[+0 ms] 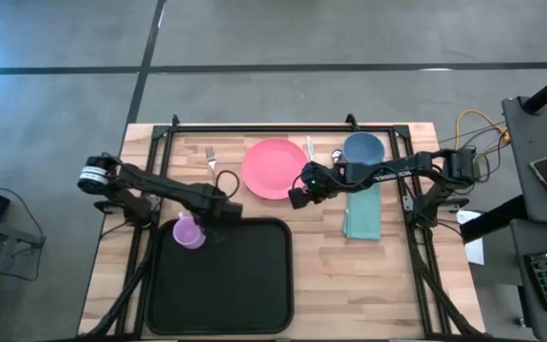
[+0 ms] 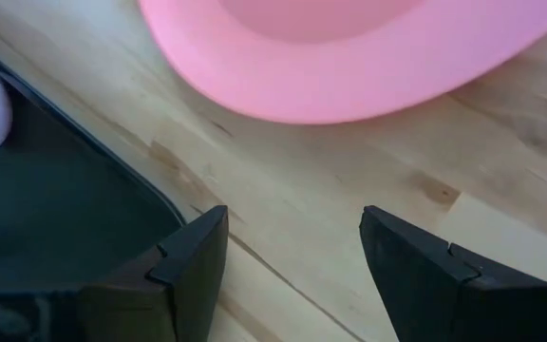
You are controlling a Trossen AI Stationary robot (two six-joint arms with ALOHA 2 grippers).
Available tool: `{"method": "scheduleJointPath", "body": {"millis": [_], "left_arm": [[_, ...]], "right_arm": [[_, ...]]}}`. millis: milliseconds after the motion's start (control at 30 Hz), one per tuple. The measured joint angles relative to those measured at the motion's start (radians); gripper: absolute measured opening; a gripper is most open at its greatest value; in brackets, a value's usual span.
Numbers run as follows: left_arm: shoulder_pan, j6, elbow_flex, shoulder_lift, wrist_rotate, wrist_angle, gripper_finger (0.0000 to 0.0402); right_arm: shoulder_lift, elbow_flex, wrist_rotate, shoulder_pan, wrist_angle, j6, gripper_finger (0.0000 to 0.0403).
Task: Set up tray
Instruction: Put the violet mug on the black tray in the top-left corner, then put the pink plate on the black tray
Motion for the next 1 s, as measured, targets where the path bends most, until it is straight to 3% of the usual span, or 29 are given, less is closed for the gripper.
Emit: {"method": "scheduleJointPath", "body": {"millis": [333,533,667,767,1000], "left_arm": [[-0.045,-0.055,-0.033,-0.045,0.045,-0.040,0.0081],[-0.045,-0.056,0.001,-0.064,-0.047,-0.053,0.0081],[-0.027,-0.055,0.075,-0.110,-0.167,0.008,0.0081],[0.015,-0.050,0.102,-0.162,-0.266,0.097,0.0081],[0.132,0.061,0.097,-0.269,-0.285,0.307,0.0081]], "right_arm": [[0.000,0.000,0.003,0.000,0.001,-0.030,0.0228],[0.000,-0.001,-0.004,0.000,-0.027,-0.053,0.0228],[0.000,-0.010,-0.030,0.000,-0.027,0.038,0.0228],[0.000,-0.030,0.026,0.001,-0.007,0.163,0.0228],[0.000,-0.121,0.134,-0.003,0.247,0.372,0.0228]]}}
